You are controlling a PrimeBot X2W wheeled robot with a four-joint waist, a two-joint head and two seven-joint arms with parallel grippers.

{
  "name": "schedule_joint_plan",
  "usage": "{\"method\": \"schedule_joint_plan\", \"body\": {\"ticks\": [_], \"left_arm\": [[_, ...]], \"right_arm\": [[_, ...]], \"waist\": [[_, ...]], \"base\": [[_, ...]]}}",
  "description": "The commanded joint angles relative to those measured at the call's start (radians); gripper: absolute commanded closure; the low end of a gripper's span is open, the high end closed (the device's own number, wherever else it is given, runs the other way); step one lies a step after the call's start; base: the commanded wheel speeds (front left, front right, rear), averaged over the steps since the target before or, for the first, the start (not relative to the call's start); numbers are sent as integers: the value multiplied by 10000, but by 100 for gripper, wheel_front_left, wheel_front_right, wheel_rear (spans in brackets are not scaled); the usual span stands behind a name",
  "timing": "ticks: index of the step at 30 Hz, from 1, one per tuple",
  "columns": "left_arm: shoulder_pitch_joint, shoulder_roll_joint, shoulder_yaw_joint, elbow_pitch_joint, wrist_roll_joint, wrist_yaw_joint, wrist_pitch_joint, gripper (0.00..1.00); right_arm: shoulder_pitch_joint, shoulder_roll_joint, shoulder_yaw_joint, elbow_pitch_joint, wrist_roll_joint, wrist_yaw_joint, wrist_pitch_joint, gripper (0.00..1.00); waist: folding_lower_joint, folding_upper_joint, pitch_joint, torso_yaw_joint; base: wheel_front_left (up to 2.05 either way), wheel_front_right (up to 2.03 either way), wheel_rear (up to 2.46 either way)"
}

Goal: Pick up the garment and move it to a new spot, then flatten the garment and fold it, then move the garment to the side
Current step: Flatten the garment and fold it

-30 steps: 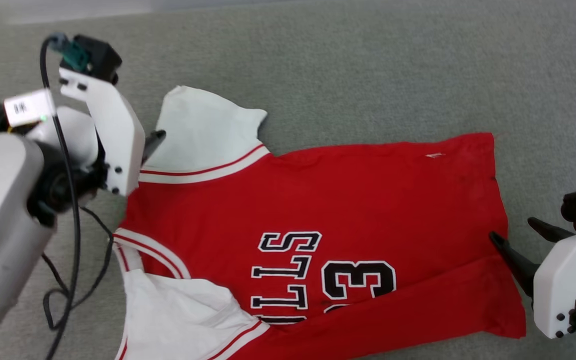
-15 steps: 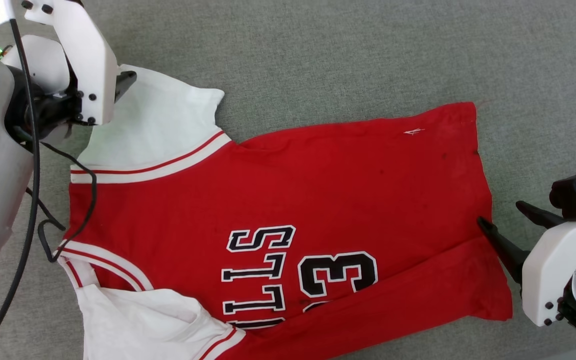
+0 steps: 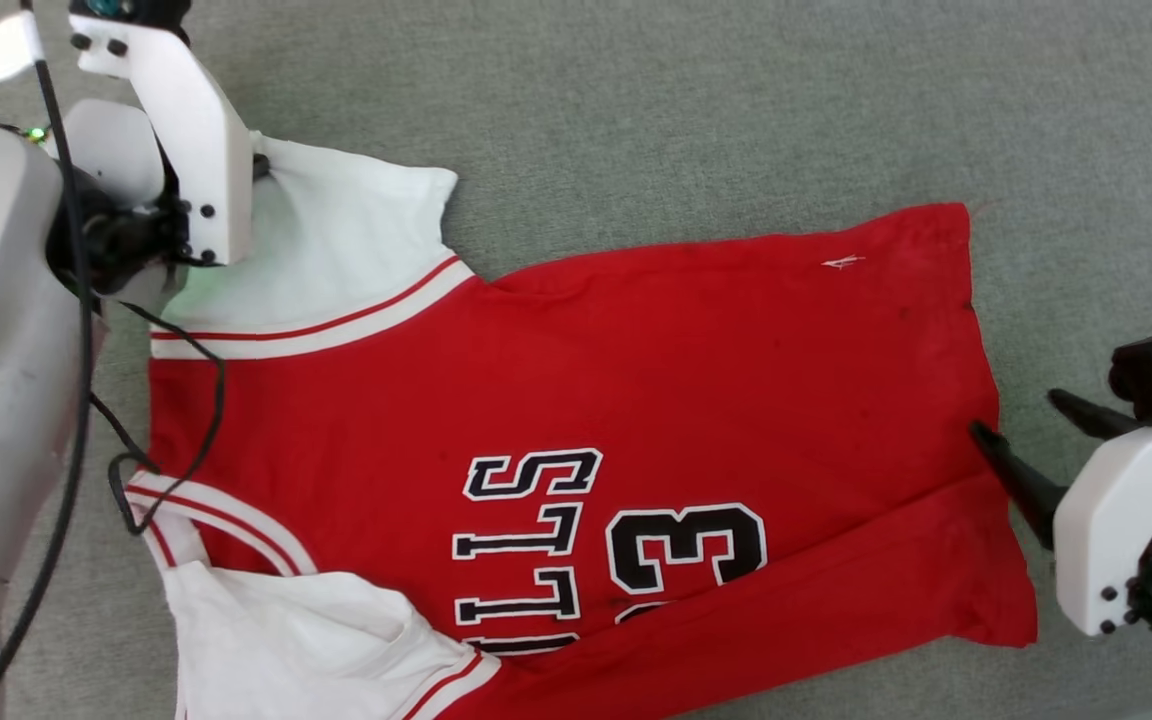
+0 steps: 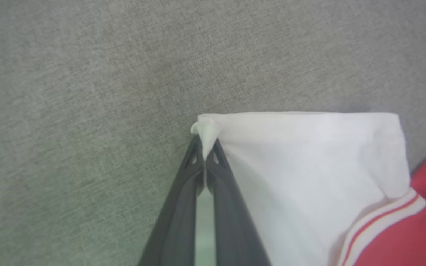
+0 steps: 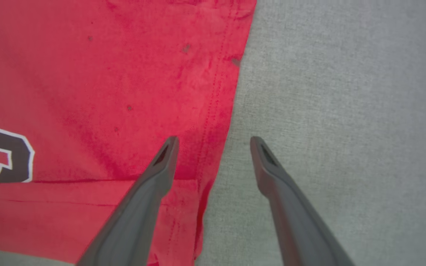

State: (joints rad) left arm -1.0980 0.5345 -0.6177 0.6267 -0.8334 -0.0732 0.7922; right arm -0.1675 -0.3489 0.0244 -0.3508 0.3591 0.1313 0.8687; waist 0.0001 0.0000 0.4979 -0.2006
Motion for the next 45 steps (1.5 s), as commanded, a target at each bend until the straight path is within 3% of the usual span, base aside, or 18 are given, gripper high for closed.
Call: {"method": "schedule_joint_plan", "body": {"ticks": [1,9,16,29,39,41,42,45], "left_arm": [[289,-76,-73,145,-25,-84,-222,100],[575,-327,74,-338,-32,-309,-1739,100],[1018,-185,-80,-1672,-121,-375,-1951,100],[1738,198,-308,-4974,109,311,-1572,100],[2137,283,-477,-6060,276,566,-1696,100],[2205,308,-479,-6095,283,596,-1734,100],[2237,322,-470,-6078,282,589,-1780,100],[2350,355,-449,-5963,302,607,-1924,100]], "right_arm": [[-162,-135,-92,22,-135,-12,43,0],[-507,-679,-246,323,-27,-12,478,0],[-1273,-1135,-252,1139,446,-12,1067,0],[-3599,-1293,49,3995,490,-12,1366,0],[-3659,-1486,1045,5364,451,-6,1245,0],[-3511,-1497,1317,5591,556,8,1292,74],[-3482,-1527,1391,5690,557,6,1215,100],[-3526,-1605,1445,5909,498,-9,798,100]], "waist": [[-1,0,-165,145],[-1,0,-888,720],[-1,0,-1007,1276],[-1,0,-410,2303],[-1,0,-261,2781],[-1,0,-274,2821],[-1,0,-290,2830],[-1,0,-401,2823]], "base": [[0,0,0],[0,0,0],[0,0,0],[0,0,0],[0,0,0],[0,0,0],[0,0,0],[0,0,0]]}}
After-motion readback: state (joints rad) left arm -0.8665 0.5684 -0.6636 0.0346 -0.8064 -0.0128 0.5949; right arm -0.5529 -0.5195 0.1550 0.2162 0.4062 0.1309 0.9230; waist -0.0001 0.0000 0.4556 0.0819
